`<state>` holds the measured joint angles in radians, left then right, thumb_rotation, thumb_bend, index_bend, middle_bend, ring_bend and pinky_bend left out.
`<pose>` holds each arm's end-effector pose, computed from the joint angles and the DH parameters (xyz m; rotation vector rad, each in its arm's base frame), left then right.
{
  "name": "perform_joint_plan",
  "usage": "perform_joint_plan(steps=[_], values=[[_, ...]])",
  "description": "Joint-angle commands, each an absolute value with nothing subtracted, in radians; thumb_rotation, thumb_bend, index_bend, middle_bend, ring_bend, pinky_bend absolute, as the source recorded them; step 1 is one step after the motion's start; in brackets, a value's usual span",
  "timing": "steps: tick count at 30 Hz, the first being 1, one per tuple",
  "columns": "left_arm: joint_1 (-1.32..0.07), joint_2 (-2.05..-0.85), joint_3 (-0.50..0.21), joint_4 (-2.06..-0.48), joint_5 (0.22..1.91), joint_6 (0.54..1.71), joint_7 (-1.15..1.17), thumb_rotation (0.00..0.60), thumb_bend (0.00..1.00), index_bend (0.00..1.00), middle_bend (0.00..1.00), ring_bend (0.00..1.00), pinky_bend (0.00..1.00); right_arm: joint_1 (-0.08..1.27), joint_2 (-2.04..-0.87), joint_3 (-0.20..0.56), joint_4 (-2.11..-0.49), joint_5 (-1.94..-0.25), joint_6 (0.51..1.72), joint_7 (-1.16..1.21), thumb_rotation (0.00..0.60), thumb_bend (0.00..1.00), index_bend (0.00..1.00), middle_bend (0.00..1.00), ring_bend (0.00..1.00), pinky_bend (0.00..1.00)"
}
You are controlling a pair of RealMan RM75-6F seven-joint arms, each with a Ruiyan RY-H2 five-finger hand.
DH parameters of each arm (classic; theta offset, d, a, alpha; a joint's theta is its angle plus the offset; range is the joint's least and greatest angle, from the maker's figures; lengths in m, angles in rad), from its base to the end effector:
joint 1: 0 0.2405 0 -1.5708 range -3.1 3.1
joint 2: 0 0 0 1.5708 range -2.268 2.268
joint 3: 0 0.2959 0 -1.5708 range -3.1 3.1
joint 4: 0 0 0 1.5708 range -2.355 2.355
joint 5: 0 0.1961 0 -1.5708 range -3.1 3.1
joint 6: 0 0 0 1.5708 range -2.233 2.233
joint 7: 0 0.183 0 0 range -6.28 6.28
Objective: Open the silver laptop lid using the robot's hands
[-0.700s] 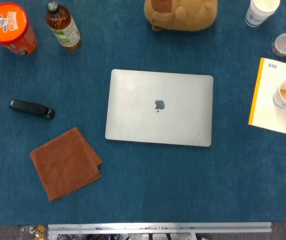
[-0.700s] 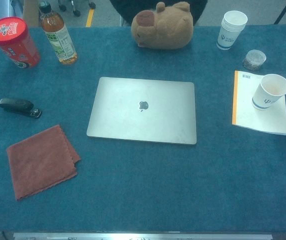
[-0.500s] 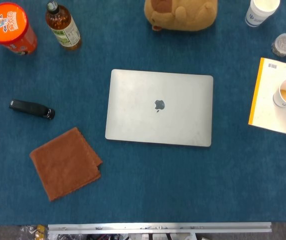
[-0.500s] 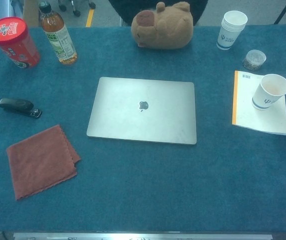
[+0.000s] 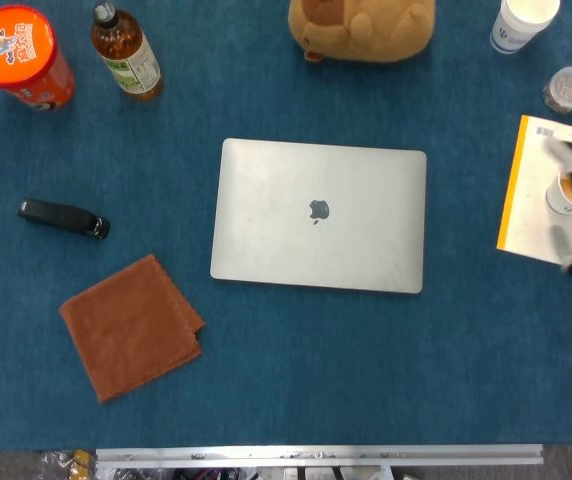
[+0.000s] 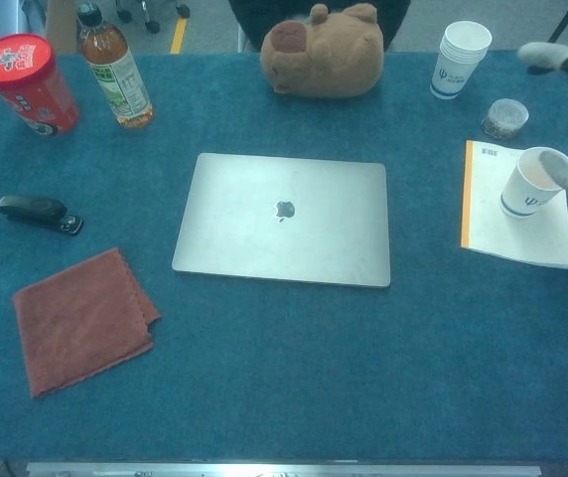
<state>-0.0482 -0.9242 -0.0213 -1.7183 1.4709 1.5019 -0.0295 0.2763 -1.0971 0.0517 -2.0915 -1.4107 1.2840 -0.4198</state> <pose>-0.3403 0.2027 0.2474 -1.3583 -0.8951 -0.8160 -0.2145 -0.2530 0.1348 1.6680 -0.9667 0.9439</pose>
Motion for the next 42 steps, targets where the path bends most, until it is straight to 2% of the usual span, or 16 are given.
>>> perform_joint_plan(steps=[1,6,10,17,26,42], values=[[-0.048,-0.920,-0.023,-1.722,1.470,1.503,-0.026,0.600,0.47,0.11,0.04,0.00,0.00,0.337,-1.146,0.079,-2.100,-1.394,1.216,-0.464,0.600,0.25,0.06,0.13,0.00,0.06],[-0.044,-0.908,-0.026,-1.728,1.469,1.508,-0.021,0.600,0.47,0.11,0.04,0.00,0.00,0.434,-1.247,0.115,-2.087,-1.319,1.117,-0.556,0.600,0.09,0.06,0.13,0.00,0.06],[-0.039,-0.899,-0.028,-1.735,1.466,1.513,-0.019,0.600,0.47,0.11,0.04,0.00,0.00,0.506,-1.344,0.139,-2.067,-1.243,1.065,-0.636,0.600,0.04,0.06,0.13,0.00,0.06],[-0.033,-0.889,-0.026,-1.739,1.469,1.518,-0.019,0.600,0.47,0.11,0.04,0.00,0.00,0.632,-1.527,0.157,-1.993,-1.088,1.013,-0.789,0.600,0.03,0.06,0.13,0.00,0.06],[-0.034,-0.888,-0.022,-1.732,1.480,1.509,-0.023,0.600,0.47,0.11,0.04,0.00,0.00,0.749,-1.731,0.158,-1.867,-0.937,1.033,-0.926,0.600,0.06,0.06,0.13,0.00,0.06],[-0.035,-0.897,-0.010,-1.701,1.500,1.496,-0.051,0.600,0.47,0.11,0.04,0.00,0.00,0.848,-1.942,0.137,-1.653,-0.854,1.092,-1.021,0.600,0.07,0.06,0.13,0.00,0.06]])
